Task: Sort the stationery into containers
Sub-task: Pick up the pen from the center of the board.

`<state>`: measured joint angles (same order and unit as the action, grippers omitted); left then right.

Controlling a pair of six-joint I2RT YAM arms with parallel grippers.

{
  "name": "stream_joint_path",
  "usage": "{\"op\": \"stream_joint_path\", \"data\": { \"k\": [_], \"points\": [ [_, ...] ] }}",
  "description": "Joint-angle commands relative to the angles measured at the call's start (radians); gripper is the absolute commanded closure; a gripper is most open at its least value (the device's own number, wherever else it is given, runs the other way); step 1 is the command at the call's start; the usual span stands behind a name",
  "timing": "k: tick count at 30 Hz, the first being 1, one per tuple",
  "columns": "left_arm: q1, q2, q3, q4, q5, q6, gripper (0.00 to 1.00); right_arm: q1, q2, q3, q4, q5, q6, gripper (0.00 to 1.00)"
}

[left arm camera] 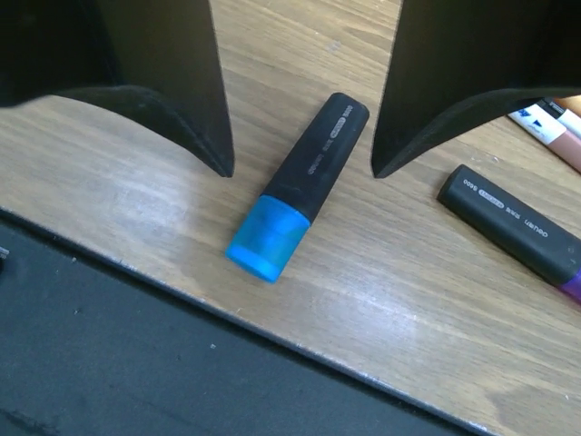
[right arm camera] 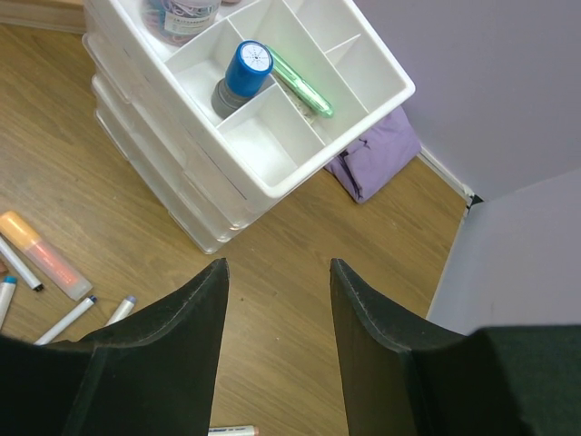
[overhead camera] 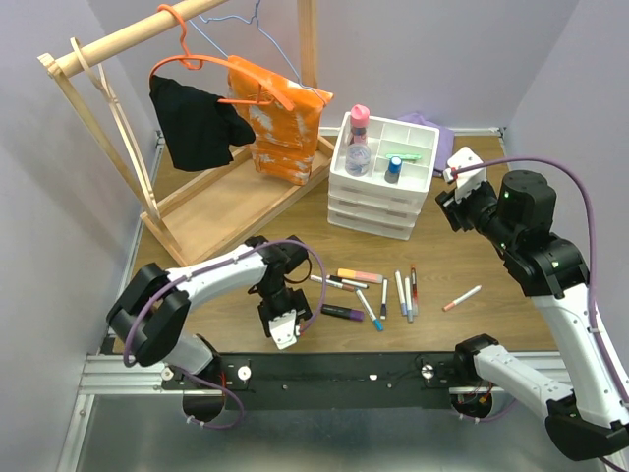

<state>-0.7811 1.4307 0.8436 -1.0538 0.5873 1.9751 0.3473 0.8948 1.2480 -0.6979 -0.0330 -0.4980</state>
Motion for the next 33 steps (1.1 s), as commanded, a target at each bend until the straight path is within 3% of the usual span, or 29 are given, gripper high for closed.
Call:
{"op": "stream_joint_path", "data": {
  "k": [1,16,23,29,33],
  "points": [
    [-0.007,0.074,0.063,-0.111,-0.032,0.396,0.31,-0.001,-0.020,0.005,-0.020,0.007,0.007,0.45],
    [-0.076,0.181,0.041,0.021,-0.107,0.288,0.36,-0.002,-0.022,-0.009,-0.017,0.024,0.018,0.44],
    [-0.118,0.231,0.055,0.090,-0.139,0.166,0.47,-0.002,-0.023,-0.010,-0.015,0.028,0.027,0.45],
    [-0.121,0.246,0.052,0.146,-0.170,0.082,0.51,-0.002,-0.027,-0.025,-0.008,0.028,0.035,0.45],
    [-0.122,0.272,0.084,0.146,-0.175,0.028,0.68,-0.001,-0.022,-0.039,0.009,0.018,0.039,0.45]
  ]
}}
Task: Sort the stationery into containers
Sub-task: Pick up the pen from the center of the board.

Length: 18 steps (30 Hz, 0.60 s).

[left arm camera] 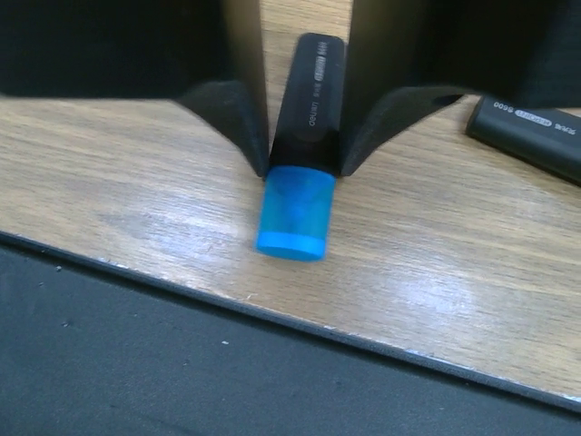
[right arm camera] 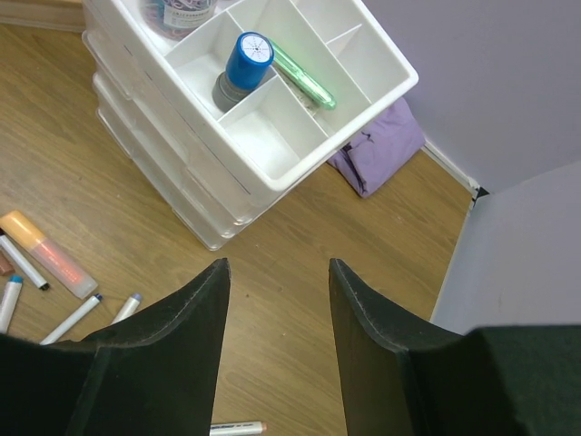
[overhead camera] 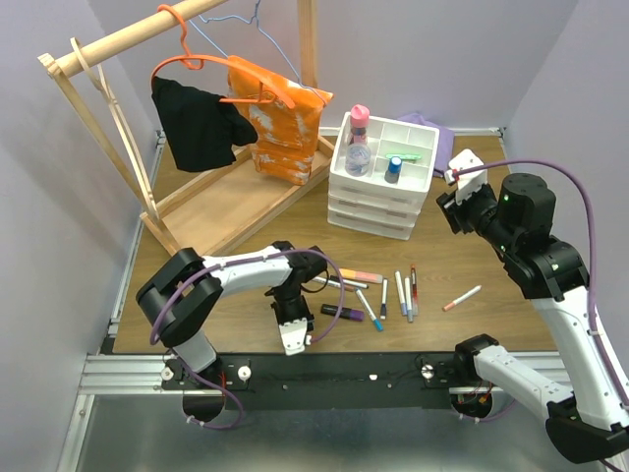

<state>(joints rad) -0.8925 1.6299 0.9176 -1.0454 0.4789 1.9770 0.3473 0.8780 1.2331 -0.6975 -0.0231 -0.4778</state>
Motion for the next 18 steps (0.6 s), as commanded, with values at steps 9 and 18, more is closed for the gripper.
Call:
{"op": "stream_joint_path", "data": {
  "k": [9,18],
  "points": [
    [-0.010,-0.011,0.165,0.016,0.053,-0.200,1.00,-0.002,0.006,0.011,0.003,0.009,0.034,0.50],
    [-0.003,-0.110,0.570,-0.123,0.237,-0.437,1.00,-0.002,-0.008,0.023,-0.023,0.018,0.053,0.53]
  ]
}}
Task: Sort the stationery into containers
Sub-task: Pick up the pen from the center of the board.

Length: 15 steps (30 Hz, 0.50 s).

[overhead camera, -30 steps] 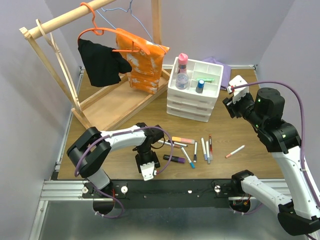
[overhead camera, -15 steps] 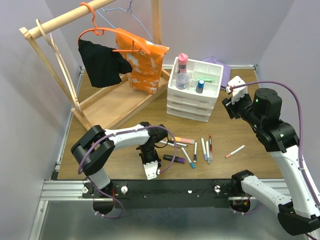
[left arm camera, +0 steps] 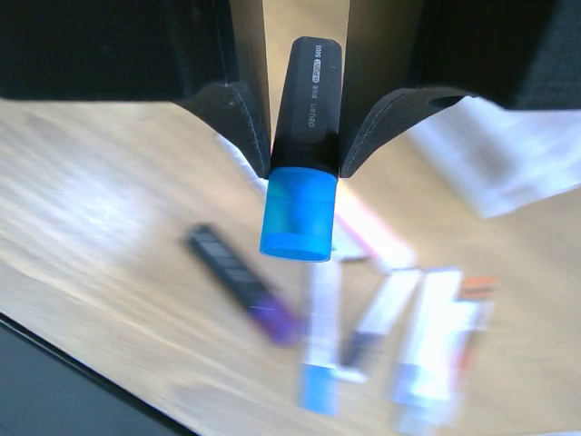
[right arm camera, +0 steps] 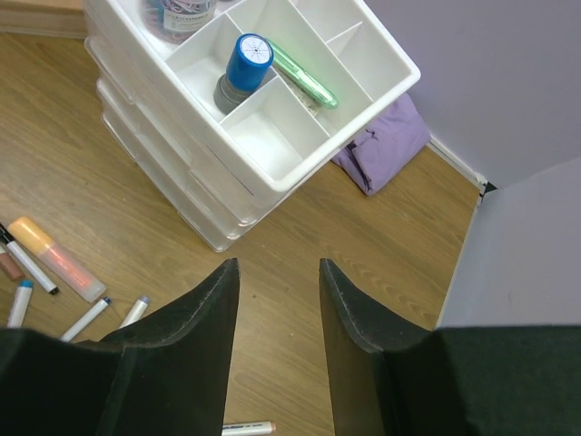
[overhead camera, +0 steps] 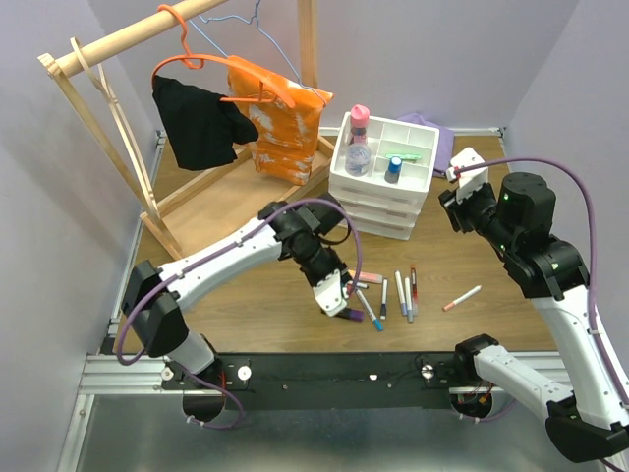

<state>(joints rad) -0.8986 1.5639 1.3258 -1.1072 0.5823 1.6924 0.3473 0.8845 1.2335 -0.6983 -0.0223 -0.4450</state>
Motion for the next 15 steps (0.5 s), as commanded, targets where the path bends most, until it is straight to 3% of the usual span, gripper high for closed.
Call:
{"op": "stream_joint_path", "data": {
  "k": [1,5,8,12,15],
  "points": [
    [0.009,-0.044,0.191,-0.083,0.143,-0.155,1.00,-0.002,-0.016,0.023,-0.024,0.018,0.025,0.53],
    [0.015,-0.051,0.373,-0.050,0.183,-0.192,1.00,-0.002,-0.012,0.035,-0.027,0.048,0.072,0.55],
    [0.015,-0.033,0.530,0.117,0.191,-0.338,1.00,-0.002,-0.015,0.027,0.006,0.105,0.094,0.52],
    [0.051,0.063,0.688,0.455,0.105,-0.671,1.00,-0.004,0.010,0.012,0.103,0.206,0.135,0.36],
    [0.130,0.211,0.859,0.680,0.126,-1.065,1.00,-0.027,0.045,0.040,0.152,0.263,0.209,0.23]
  ]
}}
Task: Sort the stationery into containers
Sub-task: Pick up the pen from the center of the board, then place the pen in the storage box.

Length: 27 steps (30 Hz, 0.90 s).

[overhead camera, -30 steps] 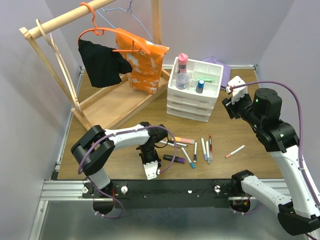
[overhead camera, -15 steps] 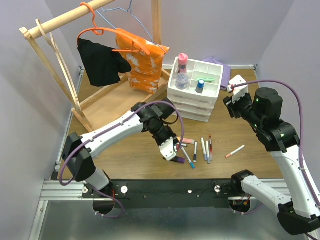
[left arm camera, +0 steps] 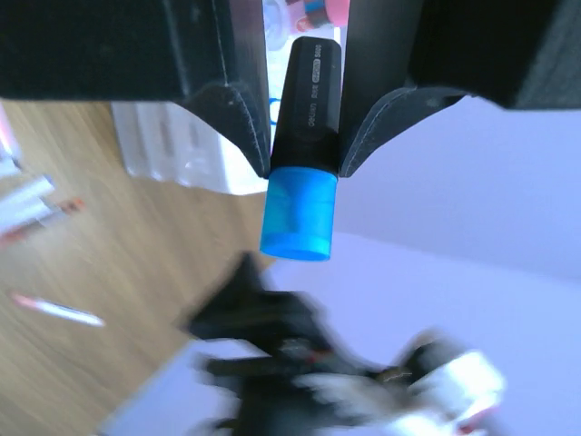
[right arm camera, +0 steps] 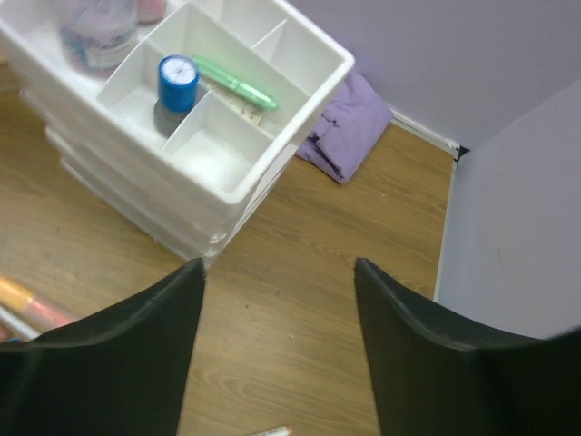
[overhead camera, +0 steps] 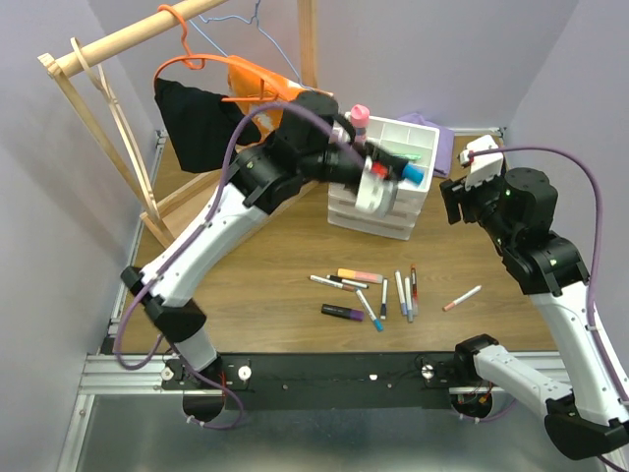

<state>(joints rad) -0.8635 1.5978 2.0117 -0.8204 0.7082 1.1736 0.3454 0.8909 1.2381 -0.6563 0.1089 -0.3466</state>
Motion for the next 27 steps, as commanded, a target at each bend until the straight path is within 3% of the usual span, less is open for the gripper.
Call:
{"op": "stream_joint_path", "data": {
  "k": [1,5,9,16,27],
  "points": [
    [0.115,0.253,0.215,0.508,0.005,-0.765,1.00,-0.031,0.048,0.044,0.116,0.144,0.127,0.20],
    [0.162,0.414,0.375,0.717,0.005,-1.073,1.00,-0.055,0.092,0.072,0.138,0.178,0.187,0.17],
    [0.196,0.528,0.462,0.874,-0.013,-1.250,1.00,-0.065,0.117,0.066,0.161,0.173,0.195,0.17],
    [0.219,0.651,0.496,0.960,-0.065,-1.269,1.00,-0.089,0.148,0.063,0.165,0.167,0.189,0.17],
    [0.241,0.784,0.535,0.922,-0.165,-1.185,1.00,-0.124,0.207,0.060,0.182,0.146,0.199,0.18]
  ]
}}
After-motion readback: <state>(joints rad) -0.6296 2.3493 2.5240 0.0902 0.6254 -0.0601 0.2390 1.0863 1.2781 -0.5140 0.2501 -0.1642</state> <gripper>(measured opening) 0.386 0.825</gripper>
